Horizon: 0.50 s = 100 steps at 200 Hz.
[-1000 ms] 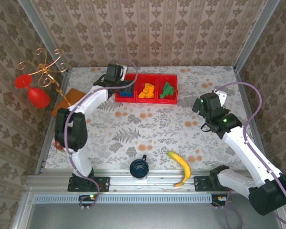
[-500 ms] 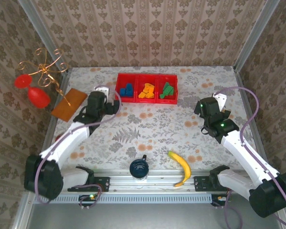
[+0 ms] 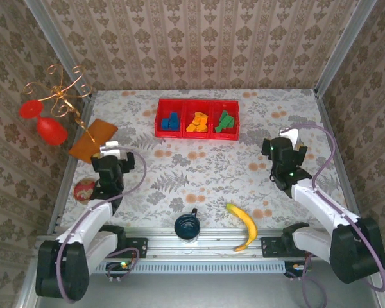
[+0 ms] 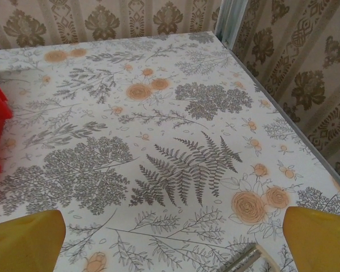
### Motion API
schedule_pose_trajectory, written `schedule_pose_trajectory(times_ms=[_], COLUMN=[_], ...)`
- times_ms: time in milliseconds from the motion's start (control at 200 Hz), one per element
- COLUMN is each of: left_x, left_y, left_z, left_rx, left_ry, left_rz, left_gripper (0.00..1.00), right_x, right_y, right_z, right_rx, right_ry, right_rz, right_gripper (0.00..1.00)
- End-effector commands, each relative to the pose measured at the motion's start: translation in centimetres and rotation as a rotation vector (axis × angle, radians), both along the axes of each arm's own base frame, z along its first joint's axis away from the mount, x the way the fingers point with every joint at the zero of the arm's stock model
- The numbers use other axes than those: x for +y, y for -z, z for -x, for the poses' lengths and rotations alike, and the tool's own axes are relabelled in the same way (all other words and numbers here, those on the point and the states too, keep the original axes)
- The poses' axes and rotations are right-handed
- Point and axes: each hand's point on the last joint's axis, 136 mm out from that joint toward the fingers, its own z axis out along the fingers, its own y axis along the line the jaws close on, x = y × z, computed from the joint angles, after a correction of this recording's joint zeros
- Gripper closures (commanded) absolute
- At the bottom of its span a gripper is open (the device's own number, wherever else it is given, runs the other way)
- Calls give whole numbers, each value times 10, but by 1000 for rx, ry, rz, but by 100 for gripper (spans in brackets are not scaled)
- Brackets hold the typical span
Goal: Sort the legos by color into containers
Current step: Reset both arms
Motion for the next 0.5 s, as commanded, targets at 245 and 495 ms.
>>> schedule_pose_trajectory(times_ms=[245,495], left_x=[1,-7], left_y=[16,17], left_z=[-24,-35], left_rx=[-82,-116], left_ry=[92,150], left_rz=[6,12], left_gripper=[0,0], right_x=[-10,-13], right_y=[2,6], right_z=[-18,-17], right_rx=[-122,-151], right_ry=[-42,-53], right_rz=[-42,-46], right_gripper=[0,0])
